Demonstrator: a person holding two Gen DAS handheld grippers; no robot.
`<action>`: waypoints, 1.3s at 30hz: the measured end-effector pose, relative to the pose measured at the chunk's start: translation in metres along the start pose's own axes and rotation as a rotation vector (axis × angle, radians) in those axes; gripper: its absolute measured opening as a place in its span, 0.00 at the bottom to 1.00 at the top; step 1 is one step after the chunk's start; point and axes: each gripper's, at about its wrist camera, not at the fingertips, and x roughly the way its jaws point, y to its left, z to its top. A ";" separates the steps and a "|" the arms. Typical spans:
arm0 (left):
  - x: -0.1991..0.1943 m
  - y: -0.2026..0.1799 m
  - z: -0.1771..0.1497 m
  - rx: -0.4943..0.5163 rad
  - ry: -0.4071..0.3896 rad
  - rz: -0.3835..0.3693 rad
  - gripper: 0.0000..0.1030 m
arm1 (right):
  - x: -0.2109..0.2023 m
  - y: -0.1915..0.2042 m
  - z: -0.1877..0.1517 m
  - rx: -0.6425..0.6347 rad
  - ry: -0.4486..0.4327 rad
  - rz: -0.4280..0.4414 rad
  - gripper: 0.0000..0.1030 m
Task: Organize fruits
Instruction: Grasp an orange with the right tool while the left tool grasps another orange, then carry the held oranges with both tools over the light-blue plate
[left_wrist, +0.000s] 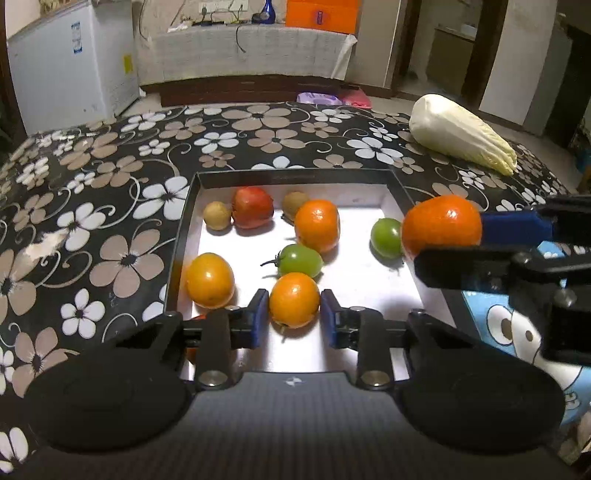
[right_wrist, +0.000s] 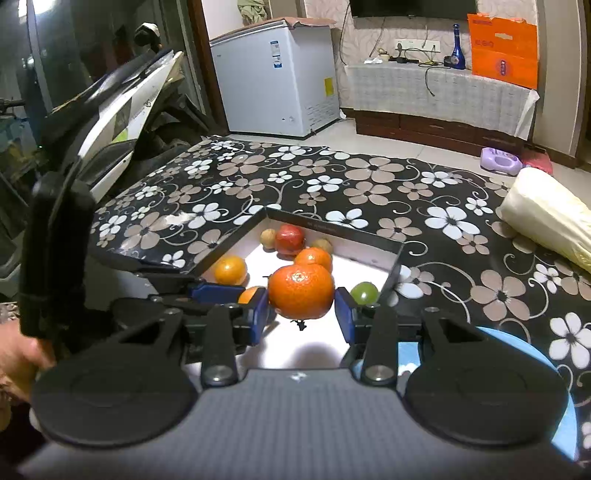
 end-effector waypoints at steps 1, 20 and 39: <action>0.000 0.000 0.000 -0.003 -0.002 0.003 0.34 | -0.001 -0.001 0.000 0.003 -0.001 -0.002 0.41; -0.035 -0.012 0.004 -0.003 -0.042 0.047 0.34 | -0.027 -0.005 -0.011 -0.005 -0.012 -0.013 0.41; -0.045 -0.069 0.005 0.073 -0.082 -0.065 0.34 | -0.053 -0.038 -0.023 0.033 -0.017 -0.081 0.41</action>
